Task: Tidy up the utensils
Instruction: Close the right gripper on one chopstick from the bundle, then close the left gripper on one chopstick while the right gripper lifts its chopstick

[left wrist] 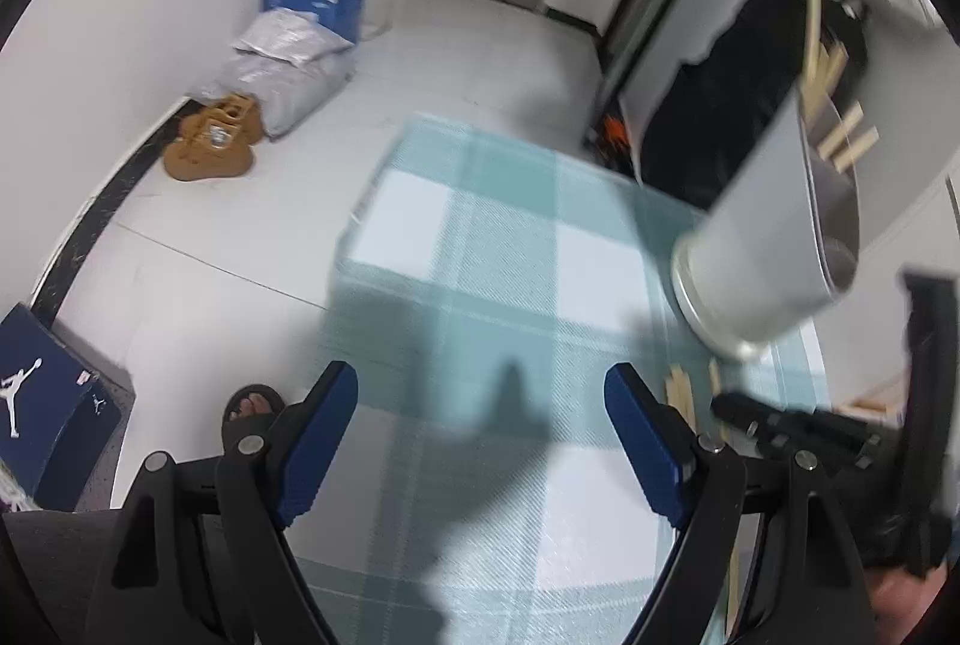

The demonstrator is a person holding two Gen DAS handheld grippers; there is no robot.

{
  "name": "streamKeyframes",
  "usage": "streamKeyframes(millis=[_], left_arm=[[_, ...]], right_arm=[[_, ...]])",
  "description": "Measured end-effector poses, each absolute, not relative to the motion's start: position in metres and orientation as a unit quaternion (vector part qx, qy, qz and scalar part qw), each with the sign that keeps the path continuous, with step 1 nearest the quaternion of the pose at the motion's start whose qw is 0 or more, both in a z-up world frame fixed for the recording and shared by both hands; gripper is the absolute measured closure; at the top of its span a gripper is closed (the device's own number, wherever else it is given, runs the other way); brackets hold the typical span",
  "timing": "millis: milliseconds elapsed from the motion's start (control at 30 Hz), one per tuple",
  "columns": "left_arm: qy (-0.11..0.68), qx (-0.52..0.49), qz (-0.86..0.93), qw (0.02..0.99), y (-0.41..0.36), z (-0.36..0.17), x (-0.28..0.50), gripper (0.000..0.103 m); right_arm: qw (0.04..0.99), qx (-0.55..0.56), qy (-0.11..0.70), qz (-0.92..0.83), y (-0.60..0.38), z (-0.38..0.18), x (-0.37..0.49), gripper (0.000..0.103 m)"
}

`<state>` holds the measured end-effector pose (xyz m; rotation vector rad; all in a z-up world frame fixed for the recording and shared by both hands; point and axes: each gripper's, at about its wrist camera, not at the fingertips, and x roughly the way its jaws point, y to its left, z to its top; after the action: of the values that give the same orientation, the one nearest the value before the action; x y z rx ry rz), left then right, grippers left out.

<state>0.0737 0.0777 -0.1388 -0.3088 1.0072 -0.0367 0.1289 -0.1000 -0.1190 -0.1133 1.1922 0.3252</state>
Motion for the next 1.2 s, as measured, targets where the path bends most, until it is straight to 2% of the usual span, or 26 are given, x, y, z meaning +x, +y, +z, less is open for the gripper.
streamKeyframes(millis=[233,667,833,1200], left_arm=[[0.531,-0.108,-0.073,0.837,0.04,-0.151,0.07,0.022],[0.572,-0.027,-0.072,0.816,-0.003,-0.158,0.069,0.022],[0.583,0.003,-0.063,0.81,-0.009,-0.161,0.072,0.022],[0.619,0.027,-0.037,0.784,-0.011,-0.167,0.096,0.022]], right_arm=[[0.821,0.083,0.535,0.183,-0.154,-0.098,0.121,0.098],[0.782,0.296,0.512,0.196,-0.247,-0.119,0.12,0.098],[0.778,0.323,0.503,0.192,-0.255,-0.128,0.122,0.098],[0.799,0.311,0.476,0.194,-0.274,-0.109,0.109,0.098]])
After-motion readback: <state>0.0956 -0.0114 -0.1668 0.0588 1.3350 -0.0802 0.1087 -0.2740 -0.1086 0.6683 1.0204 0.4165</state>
